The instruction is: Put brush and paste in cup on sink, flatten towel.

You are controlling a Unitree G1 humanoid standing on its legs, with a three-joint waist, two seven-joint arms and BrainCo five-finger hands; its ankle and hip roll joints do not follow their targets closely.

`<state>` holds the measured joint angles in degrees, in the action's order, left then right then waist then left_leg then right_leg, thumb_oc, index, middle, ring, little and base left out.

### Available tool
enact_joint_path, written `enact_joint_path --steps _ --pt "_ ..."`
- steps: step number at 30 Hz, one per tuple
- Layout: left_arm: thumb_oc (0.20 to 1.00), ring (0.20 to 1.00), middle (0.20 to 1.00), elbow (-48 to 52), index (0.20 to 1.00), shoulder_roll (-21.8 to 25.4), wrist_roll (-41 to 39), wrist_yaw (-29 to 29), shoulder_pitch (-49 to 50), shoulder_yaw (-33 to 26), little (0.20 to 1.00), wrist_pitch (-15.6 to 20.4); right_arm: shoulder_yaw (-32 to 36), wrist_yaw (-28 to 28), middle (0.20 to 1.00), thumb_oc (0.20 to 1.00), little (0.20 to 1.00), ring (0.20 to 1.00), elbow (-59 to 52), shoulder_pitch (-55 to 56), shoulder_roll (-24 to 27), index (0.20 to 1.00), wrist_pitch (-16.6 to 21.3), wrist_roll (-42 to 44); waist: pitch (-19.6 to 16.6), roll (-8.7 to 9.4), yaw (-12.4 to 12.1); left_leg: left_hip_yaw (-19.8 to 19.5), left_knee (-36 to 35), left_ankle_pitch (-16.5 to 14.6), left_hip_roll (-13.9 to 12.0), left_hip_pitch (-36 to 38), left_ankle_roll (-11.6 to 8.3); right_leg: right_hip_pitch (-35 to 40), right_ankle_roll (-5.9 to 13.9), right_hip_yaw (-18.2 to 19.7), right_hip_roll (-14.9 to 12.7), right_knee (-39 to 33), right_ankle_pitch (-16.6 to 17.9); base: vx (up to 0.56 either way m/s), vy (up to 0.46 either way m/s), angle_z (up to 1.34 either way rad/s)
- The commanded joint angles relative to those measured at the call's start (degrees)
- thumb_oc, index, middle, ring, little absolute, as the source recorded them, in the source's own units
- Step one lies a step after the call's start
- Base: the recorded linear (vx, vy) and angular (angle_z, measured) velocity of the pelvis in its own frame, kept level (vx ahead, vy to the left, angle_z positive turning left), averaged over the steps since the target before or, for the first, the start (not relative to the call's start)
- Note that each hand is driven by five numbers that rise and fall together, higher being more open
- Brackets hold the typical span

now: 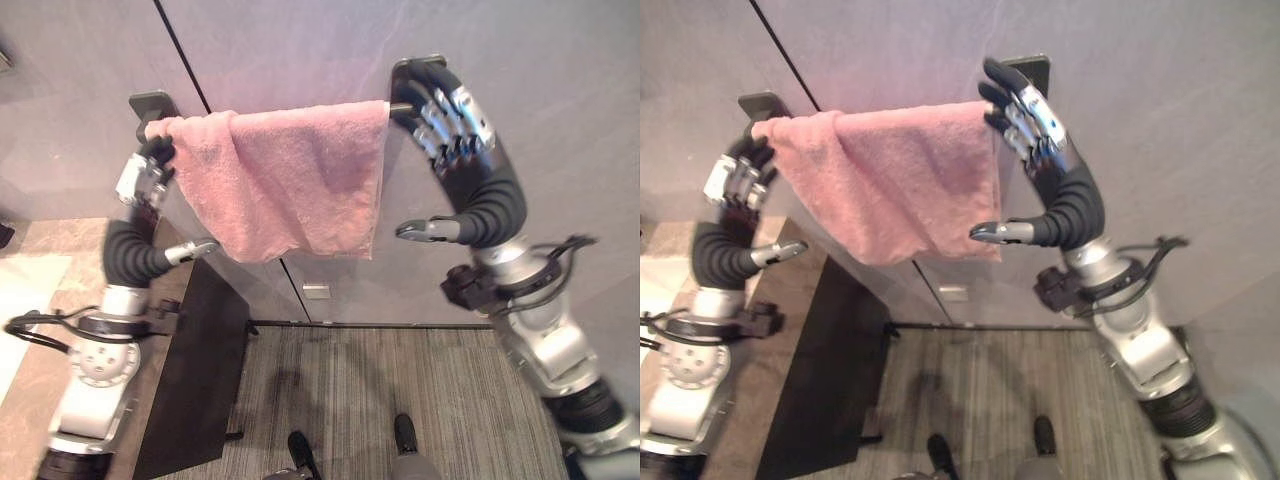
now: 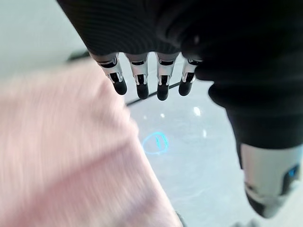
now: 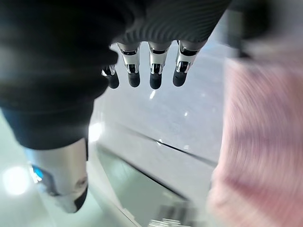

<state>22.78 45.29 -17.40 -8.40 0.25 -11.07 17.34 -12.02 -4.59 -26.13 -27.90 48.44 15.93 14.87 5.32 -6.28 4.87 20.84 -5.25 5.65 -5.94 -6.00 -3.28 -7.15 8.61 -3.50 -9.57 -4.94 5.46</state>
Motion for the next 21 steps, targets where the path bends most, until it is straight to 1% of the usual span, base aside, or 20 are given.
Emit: enact_joint_path --steps 1,2,3,4,5,6,7,8,9,10,11,13,14,16,18,20,21 --pt "1.0 1.0 1.0 -2.21 1.0 9.19 3.12 -1.02 -4.15 -2.48 1.0 3.74 -0.32 -2.41 1.0 1.0 1.0 1.0 -0.86 -7.25 2.79 1.0 -0.36 -9.71 -2.38 1.64 0.04 -1.25 0.25 0.45 -5.68 1.89 -5.98 -0.59 2.15 1.54 -1.46 -0.06 -0.93 -0.01 0.001 -0.04" --pt "1.0 1.0 1.0 -2.39 1.0 9.25 3.1 -1.03 -4.31 -2.52 1.0 3.8 -0.53 -2.51 1.0 1.0 1.0 1.0 -0.66 -7.62 2.75 1.0 -0.31 -9.77 -2.24 1.66 0.06 -1.2 0.25 0.76 -5.72 1.73 -5.94 -0.79 2.06 1.62 -1.4 -0.06 -0.64 0.03 0.01 -0.04" --pt "1.0 1.0 1.0 -3.22 1.0 11.96 3.89 -0.78 -4.66 -2.97 1.0 3.5 -0.96 -2.45 1.0 1.0 1.0 1.0 -0.06 -8.92 4.27 1.0 -0.69 -11.23 -2.4 1.58 0.02 -1.18 0.25 0.44 -5.7 2.02 -6.01 -0.53 2.15 1.58 -1.48 -0.06 -0.88 -0.01 -0.003 -0.04" --pt "1.0 1.0 1.0 -3.37 1.0 12.04 3.88 -0.8 -4.79 -2.99 1.0 3.56 -1.08 -2.51 1.0 1.0 1.0 1.0 0.07 -9.18 4.22 1.0 -0.66 -11.28 -2.3 1.62 0.03 -1.14 0.25 0.76 -5.75 1.85 -5.97 -0.74 2.06 1.65 -1.42 -0.06 -0.58 0.05 0.024 -0.02" --pt "1.0 1.0 1.0 -5.24 1.0 17.78 3.19 -0.13 -6.63 -3.39 1.0 3.53 -3.59 -1.93 1.0 1.0 1.0 1.0 2.21 -14.08 8.78 1.0 -2.37 -16.43 -2.73 1.64 0.16 -0.73 0.25 0.45 -5.67 2.56 -6.17 -0.47 2.26 1.79 -1.46 -0.06 -0.75 0.0 0.0 0.0" --pt "1.0 1.0 1.0 -6.79 1.0 19.22 2.69 0.01 -7.67 -3.08 1.0 3.54 -4.6 -2.28 1.0 1.0 1.0 1.0 3.38 -16.21 10.08 1.0 -2.77 -18.03 -2.73 1.56 0.18 -0.56 0.25 0.76 -5.7 2.49 -6.18 -0.68 2.19 1.99 -1.39 -0.06 -0.43 0.05 0.033 -0.02" --pt "1.0 1.0 1.0 -7.46 1.0 20.71 2.56 0.18 -8.23 -2.75 1.0 3.3 -5.23 -2.44 1.0 1.0 1.0 1.0 4.25 -17.54 11.28 1.0 -3.19 -19.03 -2.91 1.53 0.26 -0.55 0.25 0.42 -5.63 2.76 -6.26 -0.45 2.31 1.98 -1.42 -0.06 -0.71 -0.01 0.007 -0.05" --pt "1.0 1.0 1.0 -7.63 1.0 20.74 2.53 0.18 -8.45 -2.67 1.0 3.35 -5.42 -2.52 1.0 1.0 1.0 1.0 4.43 -17.85 11.28 1.0 -3.16 -19.06 -2.82 1.52 0.23 -0.51 0.25 0.74 -5.67 2.58 -6.22 -0.66 2.22 2.05 -1.36 -0.06 -0.41 0.01 0.009 -0.04" --pt "1.0 1.0 1.0 -8.55 1.0 22.28 1.98 0.75 -9.39 -2.11 1.0 3.09 -6.86 -1.75 1.0 1.0 1.0 1.0 5.3 -19.87 12.75 1.0 -3.45 -19.47 -2.92 1.53 0.26 -0.44 0.25 0.75 -5.65 2.65 -6.28 -0.66 2.23 2.08 -1.35 -0.06 -0.4 0.0 0.011 -0.04" --pt "1.0 1.0 1.0 -9.86 1.0 25.85 1.16 2.22 -10.48 -1.29 1.0 2.45 -10.1 0.19 1.0 1.0 1.0 1.0 6.85 -23.84 16.21 1.0 -4.5 -20.52 -3.1 1.66 0.29 -0.33 0.25 0.47 -5.55 3.02 -6.43 -0.47 2.34 2.08 -1.34 -0.06 -0.56 0.0 0.0 0.0" --pt "1.0 1.0 1.0 -10.06 1.0 25.84 1.1 2.26 -10.69 -1.24 1.0 2.5 -10.49 0.13 1.0 1.0 1.0 1.0 7.09 -24.36 16.21 1.0 -4.47 -20.49 -3.01 1.6 0.28 -0.28 0.25 0.78 -5.6 2.84 -6.39 -0.69 2.25 2.17 -1.28 -0.06 -0.27 0.0 0.0 0.0" --pt "1.0 1.0 1.0 -10.63 1.0 29.07 0.01 3.93 -12.28 -0.32 1.0 2.27 -14.63 2.81 1.0 1.0 1.0 1.0 8.32 -29.05 18.86 1.0 -4.88 -19.62 -3.15 1.65 0.37 -0.17 0.25 0.92 -5.59 2.94 -6.49 -0.71 2.29 2.2 -1.21 -0.06 -0.19 0.0 0.007 -0.05" --pt "1.0 1.0 1.0 -12.51 1.0 31.71 -0.67 4.93 -13.77 1.06 1.0 1.8 -18.03 3.46 1.0 1.0 1.0 1.0 10.87 -33.12 19.32 1.0 -5.48 -19.27 -3.39 1.62 0.24 -0.01 0.25 0.99 -5.62 3.01 -6.57 -0.76 2.35 2.19 -1.2 -0.06 -0.06 0.0 0.014 -0.08" --pt "1.0 1.0 1.0 -14.26 1.0 33.84 -1.15 5.65 -15.57 2.67 1.0 1.5 -21.96 5.11 1.0 1.0 1.0 1.0 12.93 -37.0 19.24 1.0 -5.7 -17.93 -3.47 1.77 0.11 -0.04 0.25 1.05 -5.56 3.1 -6.62 -0.68 2.38 2.31 -1.25 -0.06 -0.01 0.0 0.023 -0.1" --pt "1.0 1.0 1.0 -17.08 1.0 34.91 -1.87 6.38 -18.11 4.99 1.0 1.47 -26.89 6.25 1.0 1.0 1.0 1.0 15.77 -42.27 18.37 1.0 -5.72 -15.96 -3.34 1.5 -0.06 -0.01 0.25 1.09 -5.49 3.17 -6.62 -0.64 2.4 2.31 -1.34 -0.06 0.07 -0.01 0.02 -0.07" --pt "1.0 1.0 1.0 -18.0 1.0 34.87 -3.23 7.12 -19.09 5.86 1.0 1.44 -28.19 7.27 1.0 1.0 1.0 1.0 16.44 -43.26 17.85 1.0 -5.72 -14.6 -3.26 1.41 -0.09 0.0 0.25 1.12 -5.44 3.22 -6.63 -0.63 2.41 2.3 -1.36 -0.06 0.1 0.0 0.0 0.0" --pt "1.0 1.0 1.0 -20.26 1.0 35.46 -4.39 8.15 -20.57 7.3 1.0 1.3 -30.38 8.33 1.0 1.0 1.0 1.0 17.7 -45.8 16.64 1.0 -6.02 -14.21 -3.23 1.42 -0.28 -0.05 0.25 1.1 -5.34 3.23 -6.59 -0.6 2.4 2.27 -1.47 -0.06 0.19 0.0 0.0 0.0"
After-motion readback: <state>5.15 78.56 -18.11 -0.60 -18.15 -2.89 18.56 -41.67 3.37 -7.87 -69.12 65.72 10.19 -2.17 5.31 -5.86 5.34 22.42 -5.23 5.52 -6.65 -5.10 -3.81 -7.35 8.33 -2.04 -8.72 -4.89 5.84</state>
